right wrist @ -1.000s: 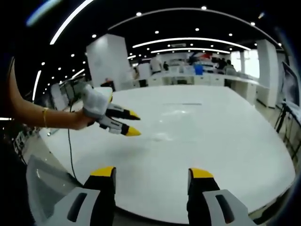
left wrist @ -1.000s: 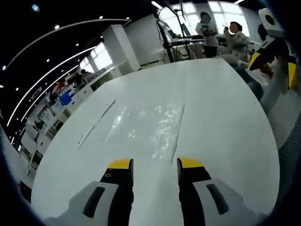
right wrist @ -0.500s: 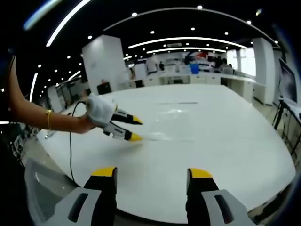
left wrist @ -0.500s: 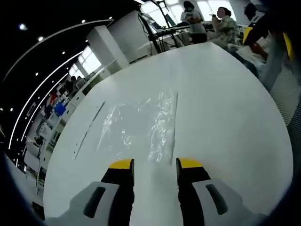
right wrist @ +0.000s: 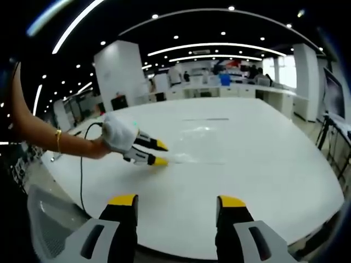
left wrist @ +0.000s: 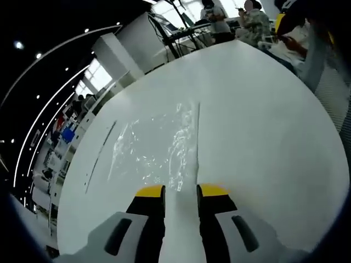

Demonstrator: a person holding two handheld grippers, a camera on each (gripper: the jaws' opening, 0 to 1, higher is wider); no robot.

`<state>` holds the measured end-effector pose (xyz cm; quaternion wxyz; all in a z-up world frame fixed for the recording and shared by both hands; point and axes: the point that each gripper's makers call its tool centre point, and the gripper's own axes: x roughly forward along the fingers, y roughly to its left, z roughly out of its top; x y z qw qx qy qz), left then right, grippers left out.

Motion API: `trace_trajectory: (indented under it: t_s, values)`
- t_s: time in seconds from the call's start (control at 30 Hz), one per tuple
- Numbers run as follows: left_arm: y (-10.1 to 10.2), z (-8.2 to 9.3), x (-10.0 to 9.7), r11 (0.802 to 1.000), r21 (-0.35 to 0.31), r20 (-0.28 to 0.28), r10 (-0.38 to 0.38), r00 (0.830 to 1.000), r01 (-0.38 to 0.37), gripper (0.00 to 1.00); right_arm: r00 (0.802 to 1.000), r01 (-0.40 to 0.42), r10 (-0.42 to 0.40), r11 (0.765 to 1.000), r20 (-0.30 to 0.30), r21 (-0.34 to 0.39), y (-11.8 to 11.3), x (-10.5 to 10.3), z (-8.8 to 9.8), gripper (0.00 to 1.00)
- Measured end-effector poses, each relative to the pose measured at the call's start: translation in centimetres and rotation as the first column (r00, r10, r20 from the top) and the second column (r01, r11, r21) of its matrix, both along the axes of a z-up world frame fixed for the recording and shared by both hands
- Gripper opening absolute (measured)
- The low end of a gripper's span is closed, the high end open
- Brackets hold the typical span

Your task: Open the resealable bag by pulling the two sides of the seal apart until the entire bag opening is separated and visibly accessible.

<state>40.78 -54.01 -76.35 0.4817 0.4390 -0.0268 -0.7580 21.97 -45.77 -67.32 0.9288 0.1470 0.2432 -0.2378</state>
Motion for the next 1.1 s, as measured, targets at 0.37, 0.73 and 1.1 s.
trace_trajectory:
  t_s: [0.37,0.73,1.1]
  values:
    - [-0.6,-0.6,-1.0,0.996,-0.001,0.063,-0.085,0.994,0.085,0.03,1.0,0.02,-0.02,1.0,0.001,0.002,-0.3,-0.2,-0.1,0.54]
    - [-0.9,-0.7,-0.8,0.998,0.003,0.008,-0.066,0.998,0.066,0.01,1.0,0.03,-0.03,1.0,0.002,0.002,-0.4,-0.3,-0.1,0.53]
    - [-0.8,-0.7,-0.5,0.997,0.027,0.009,-0.068,0.998,0.068,0.0,1.0,0.029,-0.029,1.0,-0.002,-0.003,-0.4,-0.3,-0.1,0.53]
